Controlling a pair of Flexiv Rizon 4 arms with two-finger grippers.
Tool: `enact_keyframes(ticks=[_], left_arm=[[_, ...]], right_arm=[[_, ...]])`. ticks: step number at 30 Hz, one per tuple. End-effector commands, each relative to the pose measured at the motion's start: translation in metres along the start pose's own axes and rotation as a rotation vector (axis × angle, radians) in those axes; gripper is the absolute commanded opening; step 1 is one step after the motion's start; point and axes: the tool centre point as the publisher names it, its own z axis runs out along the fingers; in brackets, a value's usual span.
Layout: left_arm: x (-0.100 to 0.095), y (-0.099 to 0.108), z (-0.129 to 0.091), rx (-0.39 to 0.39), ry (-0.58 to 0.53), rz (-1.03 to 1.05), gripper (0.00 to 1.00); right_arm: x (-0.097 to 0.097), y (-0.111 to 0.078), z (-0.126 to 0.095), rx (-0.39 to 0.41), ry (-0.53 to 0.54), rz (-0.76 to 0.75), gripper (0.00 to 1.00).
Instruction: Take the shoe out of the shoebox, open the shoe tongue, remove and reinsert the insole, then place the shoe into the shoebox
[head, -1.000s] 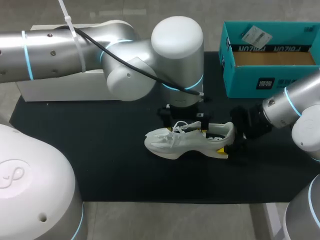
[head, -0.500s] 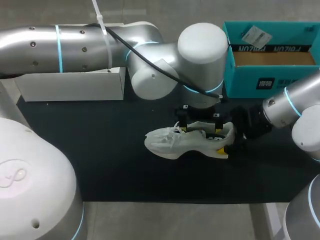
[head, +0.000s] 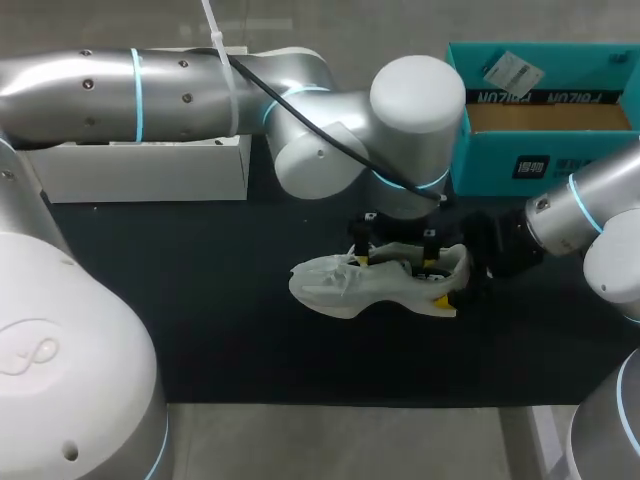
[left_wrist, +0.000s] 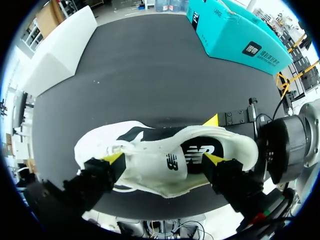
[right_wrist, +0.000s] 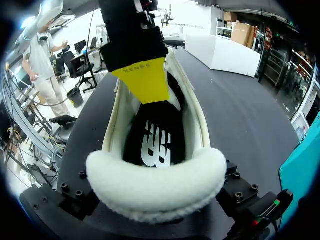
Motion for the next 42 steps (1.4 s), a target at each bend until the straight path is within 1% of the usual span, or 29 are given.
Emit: enact_keyframes(ticks=[1, 6, 7, 13, 20, 27, 29, 34, 37, 42], left_arm=[[0.005, 0.0, 0.008, -0.005, -0.022, 0.006, 1.0], [0.003, 0.001, 0.013, -0.006, -0.048, 0.013, 1.0], [0.0, 0.001, 0.013, 0.004, -0.091, 0.022, 1.0], [-0.006, 0.002, 0.015, 0.036, -0.168, 0.028, 1.0], [-0.013, 0.005, 0.014, 0.032, -0.182, 0.024, 1.0], [-0.018, 0.007, 0.005, 0.02, -0.171, 0.019, 1.0], [-0.02, 0.007, 0.001, 0.001, -0.144, 0.012, 1.0], [-0.02, 0.005, -0.009, -0.002, -0.174, 0.023, 1.0], [-0.019, 0.003, -0.015, 0.008, -0.197, 0.015, 1.0], [-0.02, 0.0, -0.023, 0.018, -0.184, -0.003, 1.0]], right_arm=[[-0.002, -0.001, 0.005, 0.003, -0.002, 0.0, 0.0], [-0.002, -0.001, 0.005, 0.003, -0.002, 0.0, 0.0], [-0.002, -0.001, 0.005, 0.003, -0.002, 0.0, 0.0], [-0.002, -0.001, 0.005, 0.003, -0.002, 0.0, 0.0], [-0.002, -0.001, 0.005, 0.003, -0.002, 0.0, 0.0], [-0.002, -0.001, 0.005, 0.003, -0.002, 0.0, 0.0], [-0.002, -0.001, 0.005, 0.003, -0.002, 0.0, 0.0], [-0.002, -0.001, 0.005, 0.003, -0.002, 0.0, 0.0], [-0.002, -0.001, 0.005, 0.003, -0.002, 0.0, 0.0], [-0.002, -0.001, 0.005, 0.003, -0.002, 0.0, 0.0]])
